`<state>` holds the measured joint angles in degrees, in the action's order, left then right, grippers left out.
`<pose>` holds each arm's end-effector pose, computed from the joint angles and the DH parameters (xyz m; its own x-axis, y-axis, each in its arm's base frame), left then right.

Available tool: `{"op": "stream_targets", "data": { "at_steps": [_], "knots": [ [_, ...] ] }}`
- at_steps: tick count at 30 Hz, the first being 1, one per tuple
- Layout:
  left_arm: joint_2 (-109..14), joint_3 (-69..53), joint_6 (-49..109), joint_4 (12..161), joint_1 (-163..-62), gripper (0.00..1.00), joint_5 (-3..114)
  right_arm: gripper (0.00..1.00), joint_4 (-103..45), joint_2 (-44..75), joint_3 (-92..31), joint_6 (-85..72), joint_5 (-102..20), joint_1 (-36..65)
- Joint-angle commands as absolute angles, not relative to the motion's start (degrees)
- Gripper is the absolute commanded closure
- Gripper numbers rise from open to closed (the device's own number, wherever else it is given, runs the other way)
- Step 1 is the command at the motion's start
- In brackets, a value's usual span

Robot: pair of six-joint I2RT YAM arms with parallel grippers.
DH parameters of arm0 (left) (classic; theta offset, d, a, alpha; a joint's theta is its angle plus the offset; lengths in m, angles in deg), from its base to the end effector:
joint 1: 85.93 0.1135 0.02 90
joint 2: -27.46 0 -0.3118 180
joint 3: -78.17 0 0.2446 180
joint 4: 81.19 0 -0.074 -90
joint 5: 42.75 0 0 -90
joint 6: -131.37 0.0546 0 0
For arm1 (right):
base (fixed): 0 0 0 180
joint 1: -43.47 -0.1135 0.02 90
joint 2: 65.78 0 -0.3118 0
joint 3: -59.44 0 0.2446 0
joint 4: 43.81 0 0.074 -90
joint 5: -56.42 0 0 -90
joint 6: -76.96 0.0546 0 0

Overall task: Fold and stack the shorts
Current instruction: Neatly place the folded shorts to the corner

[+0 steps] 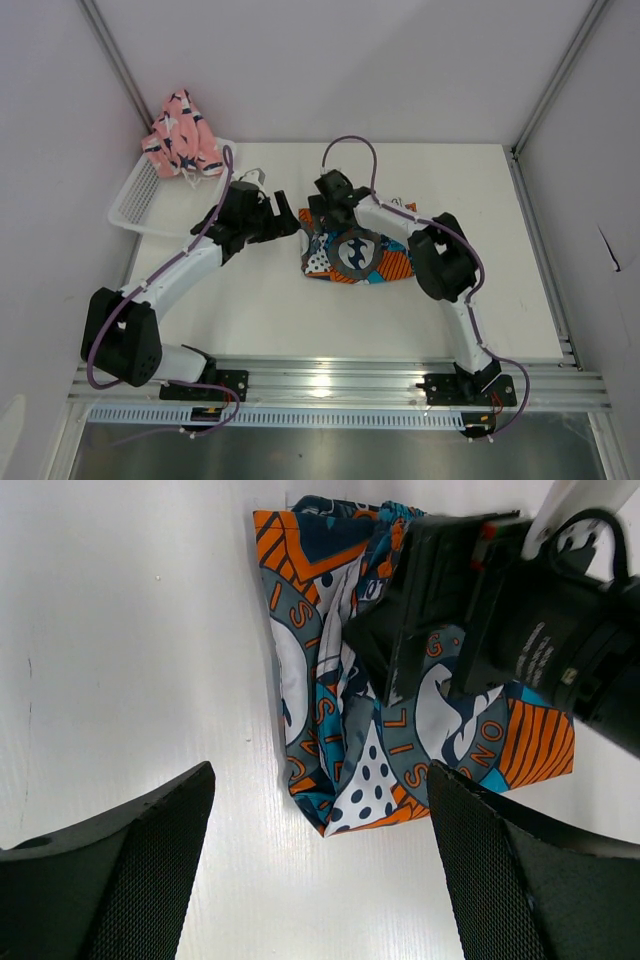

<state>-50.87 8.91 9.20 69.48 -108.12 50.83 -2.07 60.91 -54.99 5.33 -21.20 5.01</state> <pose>0.2757 -0.1161 0.3005 -0.7117 -0.2836 -0.6427 0.0512 0.8915 -0.4501 0.4146 0.3144 0.2086 -0.7616 -0.2118 -0.6125 -0.2833 0.9588 0.0206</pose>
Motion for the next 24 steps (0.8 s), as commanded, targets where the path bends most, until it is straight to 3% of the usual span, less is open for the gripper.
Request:
{"op": "stream_targets", "data": {
  "at_steps": [1,8,19,24],
  "knots": [
    [-49.8,9.0,8.8,70.2,-107.8,0.12,50.2,0.01,5.4,62.8,-56.7,6.0,-17.4,3.9],
    [-49.1,9.6,9.0,69.9,-107.8,0.12,50.4,0.01,9.0,60.3,-50.0,5.1,-14.6,4.6],
    [-49.2,11.5,8.8,72.2,-107.9,0.12,53.1,0.0,2.6,38.7,-17.6,6.6,-16.8,13.5],
    [-50.3,12.2,8.0,74.5,-109.1,0.11,54.6,0.0,3.4,29.2,-9.4,10.9,-17.7,17.8]
  ]
}}
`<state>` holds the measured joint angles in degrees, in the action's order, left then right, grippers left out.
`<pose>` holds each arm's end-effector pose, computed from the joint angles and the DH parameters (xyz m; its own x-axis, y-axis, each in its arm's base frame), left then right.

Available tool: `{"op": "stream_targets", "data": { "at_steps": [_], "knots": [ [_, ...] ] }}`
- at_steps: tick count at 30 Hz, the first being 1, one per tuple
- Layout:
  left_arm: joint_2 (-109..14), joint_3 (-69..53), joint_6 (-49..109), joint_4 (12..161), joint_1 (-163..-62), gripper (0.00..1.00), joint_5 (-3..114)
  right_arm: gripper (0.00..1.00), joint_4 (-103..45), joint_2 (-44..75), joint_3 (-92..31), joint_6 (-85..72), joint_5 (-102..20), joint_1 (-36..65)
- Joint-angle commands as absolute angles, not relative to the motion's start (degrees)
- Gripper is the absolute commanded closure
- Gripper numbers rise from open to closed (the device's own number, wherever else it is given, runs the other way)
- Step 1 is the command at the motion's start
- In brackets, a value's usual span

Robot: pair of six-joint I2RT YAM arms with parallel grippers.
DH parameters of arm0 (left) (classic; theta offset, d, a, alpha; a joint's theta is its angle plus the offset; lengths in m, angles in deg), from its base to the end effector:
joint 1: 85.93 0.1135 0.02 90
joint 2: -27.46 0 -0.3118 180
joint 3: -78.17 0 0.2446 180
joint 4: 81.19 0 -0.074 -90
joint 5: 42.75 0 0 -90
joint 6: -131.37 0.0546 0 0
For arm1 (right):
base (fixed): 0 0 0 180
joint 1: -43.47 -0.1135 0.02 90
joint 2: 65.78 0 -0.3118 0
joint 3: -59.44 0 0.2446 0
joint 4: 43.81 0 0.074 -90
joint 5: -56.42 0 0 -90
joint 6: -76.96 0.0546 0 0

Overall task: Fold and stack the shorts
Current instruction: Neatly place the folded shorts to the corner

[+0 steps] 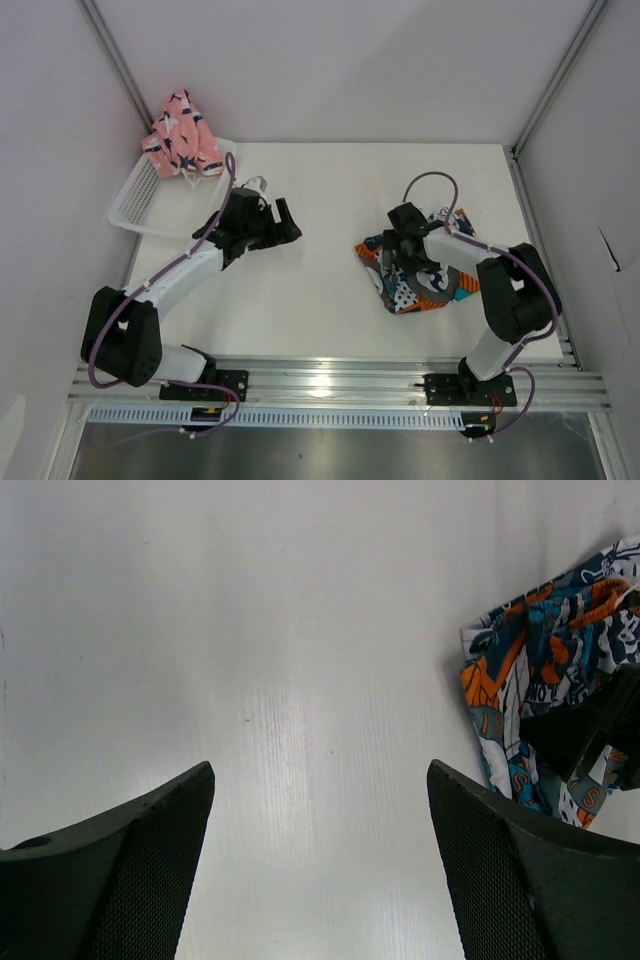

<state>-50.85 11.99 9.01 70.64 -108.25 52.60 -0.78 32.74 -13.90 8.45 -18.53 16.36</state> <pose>0.2699 -0.1163 0.2844 -0.7430 -0.2710 -0.6119 0.0547 0.8867 -0.4591 0.3043 0.1399 0.2001 -0.8989 -0.0627 -0.4337 -0.0269 0.9957 -0.0884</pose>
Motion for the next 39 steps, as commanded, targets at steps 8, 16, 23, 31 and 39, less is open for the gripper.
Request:
{"op": "stream_targets", "data": {
  "at_steps": [8,16,23,31,39],
  "knots": [
    [-54.1,9.8,7.5,74.7,-113.3,0.11,54.1,0.02,6.3,23.3,-1.3,17.8,-17.3,22.4],
    [-54.5,9.7,7.4,75.3,-116.2,0.12,55.1,0.01,10.1,18.9,4.6,28.0,-18.4,21.1],
    [-54.7,11.2,7.8,76.4,-117.3,0.12,56.3,0.01,14.2,15.3,4.7,33.2,-11.5,19.1],
    [-53.7,11.7,8.2,76.2,-117.7,0.11,56.3,0.01,17.1,11.8,-2.5,29.9,-7.5,18.1],
    [-54.9,8.7,8.0,74.7,-120.5,0.11,55.5,0.01,14.2,4.4,-11.0,18.5,-18.4,15.8]
  ]
}}
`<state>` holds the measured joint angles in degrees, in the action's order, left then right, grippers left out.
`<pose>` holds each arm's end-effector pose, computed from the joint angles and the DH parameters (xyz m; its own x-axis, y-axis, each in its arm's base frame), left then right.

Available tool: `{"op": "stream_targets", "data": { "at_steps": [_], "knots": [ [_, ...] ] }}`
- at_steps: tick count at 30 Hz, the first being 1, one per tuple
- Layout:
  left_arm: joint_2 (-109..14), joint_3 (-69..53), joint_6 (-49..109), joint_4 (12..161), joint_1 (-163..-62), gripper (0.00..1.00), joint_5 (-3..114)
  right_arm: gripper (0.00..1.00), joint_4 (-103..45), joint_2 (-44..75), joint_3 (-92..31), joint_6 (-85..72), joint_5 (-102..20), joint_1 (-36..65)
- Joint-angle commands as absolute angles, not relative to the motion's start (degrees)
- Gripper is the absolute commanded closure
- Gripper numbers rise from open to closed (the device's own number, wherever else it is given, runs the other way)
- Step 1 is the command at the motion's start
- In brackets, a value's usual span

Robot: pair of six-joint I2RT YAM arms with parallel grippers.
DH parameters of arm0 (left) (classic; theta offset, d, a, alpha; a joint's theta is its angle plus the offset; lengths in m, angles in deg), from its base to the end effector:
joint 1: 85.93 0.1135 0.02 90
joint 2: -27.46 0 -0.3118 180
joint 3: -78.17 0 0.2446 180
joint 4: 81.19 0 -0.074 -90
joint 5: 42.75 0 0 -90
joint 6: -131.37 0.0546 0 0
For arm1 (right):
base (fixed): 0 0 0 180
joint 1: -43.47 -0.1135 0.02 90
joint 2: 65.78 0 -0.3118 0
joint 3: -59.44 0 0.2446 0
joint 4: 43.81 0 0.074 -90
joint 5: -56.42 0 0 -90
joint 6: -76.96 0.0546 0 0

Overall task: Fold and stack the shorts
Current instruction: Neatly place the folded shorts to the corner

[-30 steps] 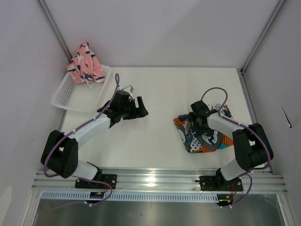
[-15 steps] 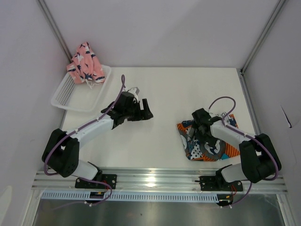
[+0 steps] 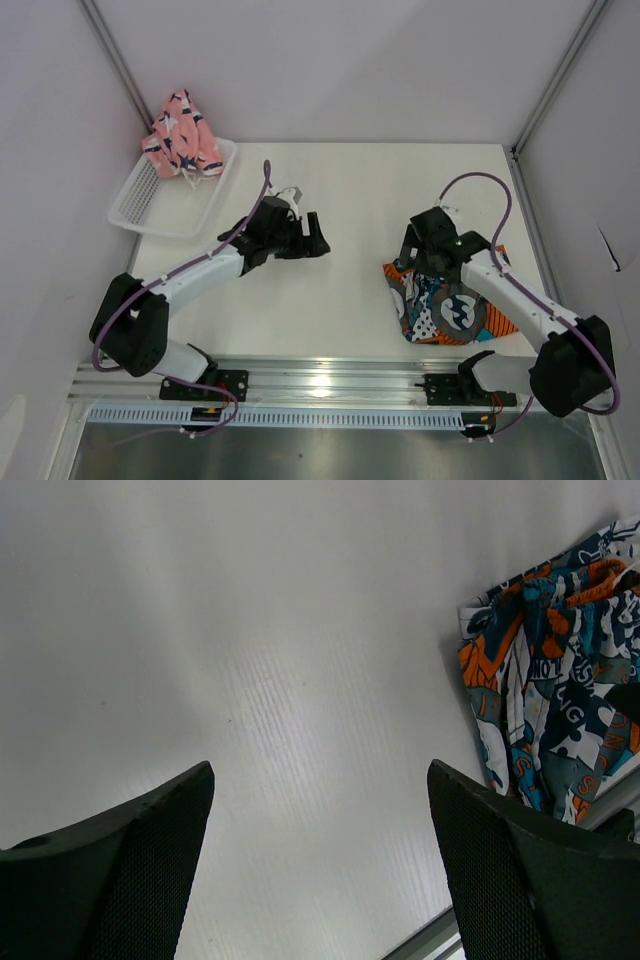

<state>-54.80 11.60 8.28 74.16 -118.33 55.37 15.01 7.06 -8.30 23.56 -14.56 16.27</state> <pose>0.2585 -0.1732 0.2734 -0.7971 -0.1343 -0.5887 0.2222 0.8413 -0.4927 0.2099 0.0879 0.2768 -0.8230 0.2108 -0.5275 0.2317 0.9724 0.0271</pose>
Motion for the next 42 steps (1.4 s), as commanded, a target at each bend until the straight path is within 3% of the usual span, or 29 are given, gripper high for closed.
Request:
{"op": "stream_targets", "data": {
  "at_steps": [1,4,6,7,9,10,13,17,24,33,39,41,42],
  "knots": [
    [-55.7,8.3,7.7,74.6,-120.9,0.11,54.8,0.0,13.0,3.3,-11.1,17.6,-18.8,15.9],
    [-57.1,6.3,6.9,74.4,-122.7,0.11,54.2,0.05,10.1,1.5,-9.8,16.8,-22.5,18.9],
    [-57.5,5.6,6.6,74.0,-124.0,0.11,53.5,0.29,8.4,0.2,-7.3,16.8,-25.0,23.3],
    [-57.6,5.4,6.6,73.9,-124.2,0.11,52.9,0.49,6.2,-0.4,-6.3,16.7,-27.2,24.7],
    [-57.8,4.7,6.6,73.4,-125.0,0.11,52.4,0.64,4.2,-2.1,-3.6,17.2,-28.3,28.1],
    [-57.9,4.7,6.6,73.1,-125.1,0.11,52.0,0.8,2.3,-2.8,-2.8,17.9,-29.4,29.2],
    [-58.0,4.4,6.6,72.6,-125.5,0.11,51.6,1.0,-1.8,-5.0,0.9,18.9,-32.8,34.5],
    [-57.7,4.4,6.6,72.0,-125.8,0.11,50.9,1.0,-6.7,-3.8,5.0,19.3,-43.1,39.5],
    [-57.7,4.2,6.7,71.3,-126.0,0.11,50.3,1.0,-12.4,1.5,10.3,20.7,-44.4,39.5],
    [-57.9,3.9,6.7,71.0,-126.3,0.11,49.9,1.0,-14.7,12.7,11.6,22.5,-37.0,35.4],
    [-57.1,3.2,7.1,69.9,-126.3,0.11,49.2,1.0,-10.4,9.3,8.2,20.8,-33.1,35.1],
    [-56.8,3.0,7.1,69.7,-126.2,0.11,49.3,0.96,-8.4,7.4,6.7,19.8,-30.6,34.9],
    [-56.8,2.7,7.1,69.7,-126.3,0.11,49.3,0.88,-6.5,5.7,4.9,19.3,-30.2,34.6]
  ]
}}
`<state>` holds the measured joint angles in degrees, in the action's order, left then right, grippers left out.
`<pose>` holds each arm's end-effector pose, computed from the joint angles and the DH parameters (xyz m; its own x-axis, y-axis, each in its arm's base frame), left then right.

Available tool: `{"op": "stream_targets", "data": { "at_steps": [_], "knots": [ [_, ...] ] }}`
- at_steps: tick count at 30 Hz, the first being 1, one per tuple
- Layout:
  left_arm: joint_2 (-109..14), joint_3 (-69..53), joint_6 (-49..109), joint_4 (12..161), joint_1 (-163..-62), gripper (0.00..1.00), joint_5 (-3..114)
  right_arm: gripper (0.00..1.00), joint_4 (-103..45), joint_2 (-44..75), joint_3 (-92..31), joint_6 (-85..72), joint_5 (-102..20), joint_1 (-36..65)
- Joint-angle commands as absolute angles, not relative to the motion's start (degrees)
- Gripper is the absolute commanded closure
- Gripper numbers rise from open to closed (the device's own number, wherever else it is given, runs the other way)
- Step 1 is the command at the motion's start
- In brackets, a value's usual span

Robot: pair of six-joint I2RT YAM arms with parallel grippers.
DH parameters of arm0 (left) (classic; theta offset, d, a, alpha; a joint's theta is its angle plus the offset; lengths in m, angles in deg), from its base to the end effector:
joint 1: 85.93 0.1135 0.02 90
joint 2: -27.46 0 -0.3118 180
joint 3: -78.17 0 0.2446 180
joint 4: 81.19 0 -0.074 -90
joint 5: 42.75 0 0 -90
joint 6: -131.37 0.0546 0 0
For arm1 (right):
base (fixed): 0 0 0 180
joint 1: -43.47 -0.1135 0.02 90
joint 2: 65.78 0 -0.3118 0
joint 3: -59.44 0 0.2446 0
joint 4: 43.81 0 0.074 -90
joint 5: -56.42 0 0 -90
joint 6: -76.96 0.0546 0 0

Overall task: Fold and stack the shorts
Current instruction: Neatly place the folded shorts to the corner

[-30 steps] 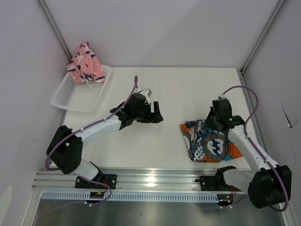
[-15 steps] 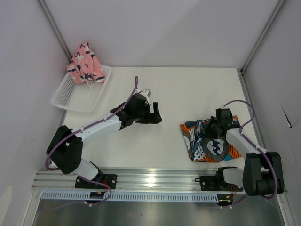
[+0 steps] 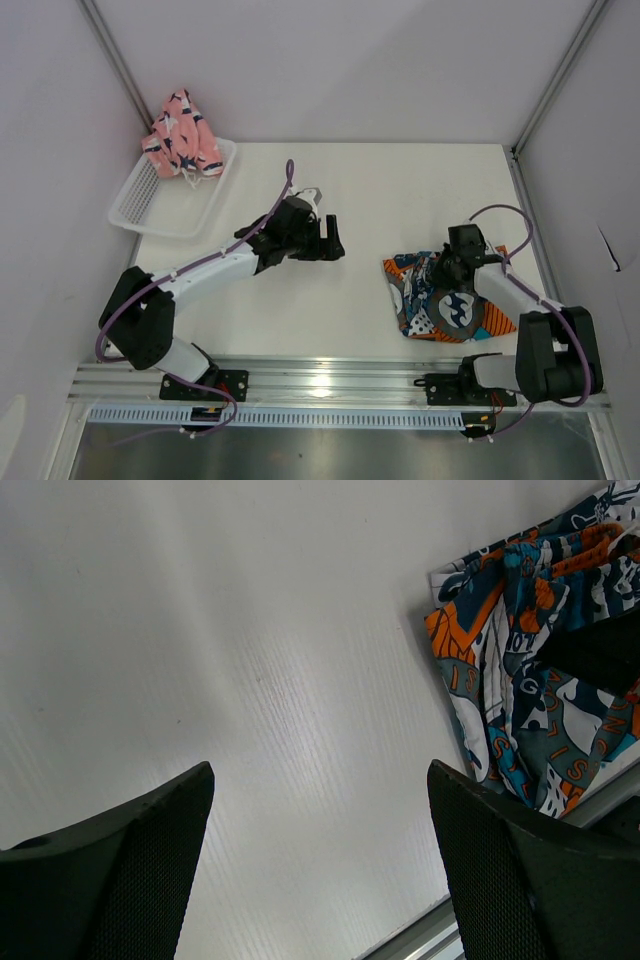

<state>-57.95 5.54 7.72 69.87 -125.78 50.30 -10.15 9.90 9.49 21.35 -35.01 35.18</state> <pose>0.2511 -0.2134 0.2847 -0.7968 -0.0557 -0.6017 0.2749 0.8533 -0.4431 0.2261 0.0343 0.1988 -0.7913 0.4553 -0.4081 0.3517 0.8849 0.3053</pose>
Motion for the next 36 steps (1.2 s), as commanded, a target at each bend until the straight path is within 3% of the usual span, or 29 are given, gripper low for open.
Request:
{"op": "stream_targets", "data": {
  "at_steps": [1,8,9,12,14,26,36],
  "knots": [
    [-56.8,2.5,7.2,69.6,-126.4,0.11,49.3,0.85,-5.9,4.8,4.0,18.9,-29.9,34.5],
    [-56.8,1.6,7.3,69.1,-127.0,0.11,48.9,0.65,-2.5,5.3,-4.3,13.8,-27.3,33.9],
    [-56.8,1.4,7.3,68.8,-127.0,0.11,48.8,0.52,-2.7,6.2,-5.3,11.7,-28.0,33.6],
    [-56.9,1.1,7.4,68.5,-127.1,0.11,48.4,0.27,-4.1,10.4,-8.7,7.8,-27.9,31.2],
    [-56.8,1.1,7.4,68.5,-127.1,0.11,48.2,0.21,-3.2,15.7,-12.4,6.7,-26.6,29.3],
    [-56.3,1.8,8.1,67.9,-127.1,0.11,47.5,0.19,-3.1,38.0,-25.1,2.1,-23.2,24.8],
    [-56.0,2.7,7.8,68.9,-127.1,0.11,47.6,0.22,-5.7,31.5,-12.6,2.6,-26.5,25.7]
  ]
}}
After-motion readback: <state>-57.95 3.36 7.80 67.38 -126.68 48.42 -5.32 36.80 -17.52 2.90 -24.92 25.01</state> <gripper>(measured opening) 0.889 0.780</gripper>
